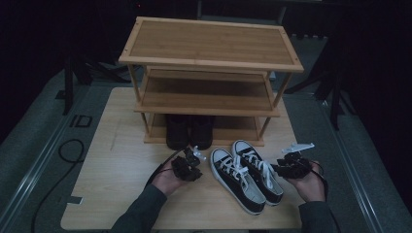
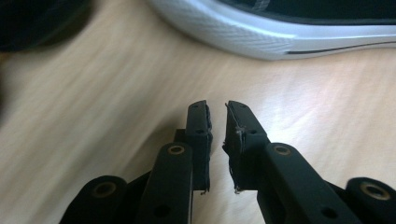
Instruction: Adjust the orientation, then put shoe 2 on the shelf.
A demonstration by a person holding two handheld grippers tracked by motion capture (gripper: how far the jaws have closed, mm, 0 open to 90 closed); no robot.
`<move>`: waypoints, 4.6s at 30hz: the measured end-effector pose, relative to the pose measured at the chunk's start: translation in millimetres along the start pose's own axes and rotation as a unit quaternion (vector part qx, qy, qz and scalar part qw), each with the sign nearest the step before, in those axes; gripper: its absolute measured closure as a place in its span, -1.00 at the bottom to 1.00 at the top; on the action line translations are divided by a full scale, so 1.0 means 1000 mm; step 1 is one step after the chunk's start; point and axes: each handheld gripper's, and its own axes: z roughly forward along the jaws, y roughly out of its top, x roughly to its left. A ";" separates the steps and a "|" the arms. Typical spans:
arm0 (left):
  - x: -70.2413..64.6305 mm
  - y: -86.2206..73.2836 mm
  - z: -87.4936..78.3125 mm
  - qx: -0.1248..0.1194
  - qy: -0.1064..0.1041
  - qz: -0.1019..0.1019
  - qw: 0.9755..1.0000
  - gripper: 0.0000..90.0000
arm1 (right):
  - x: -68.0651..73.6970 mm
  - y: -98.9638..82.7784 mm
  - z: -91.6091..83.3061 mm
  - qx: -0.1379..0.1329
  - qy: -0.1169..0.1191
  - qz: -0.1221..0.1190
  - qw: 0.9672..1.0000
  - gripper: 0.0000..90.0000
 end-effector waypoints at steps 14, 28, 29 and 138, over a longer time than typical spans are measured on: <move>0.027 -0.019 -0.012 -0.014 0.038 -0.041 0.998 0.47 | 0.005 0.006 -0.016 -0.012 0.013 -0.007 1.000 0.27; 0.039 -0.034 -0.020 -0.036 0.047 -0.074 0.995 0.28 | 0.014 0.014 -0.027 -0.017 0.032 -0.025 0.999 0.24; 0.040 -0.034 -0.020 -0.039 0.047 -0.081 0.995 0.26 | 0.015 0.014 -0.028 -0.016 0.031 -0.025 0.999 0.21; 0.036 -0.041 -0.022 -0.043 0.031 -0.086 0.995 0.24 | 0.076 0.019 -0.012 0.035 0.095 -0.053 0.993 -0.10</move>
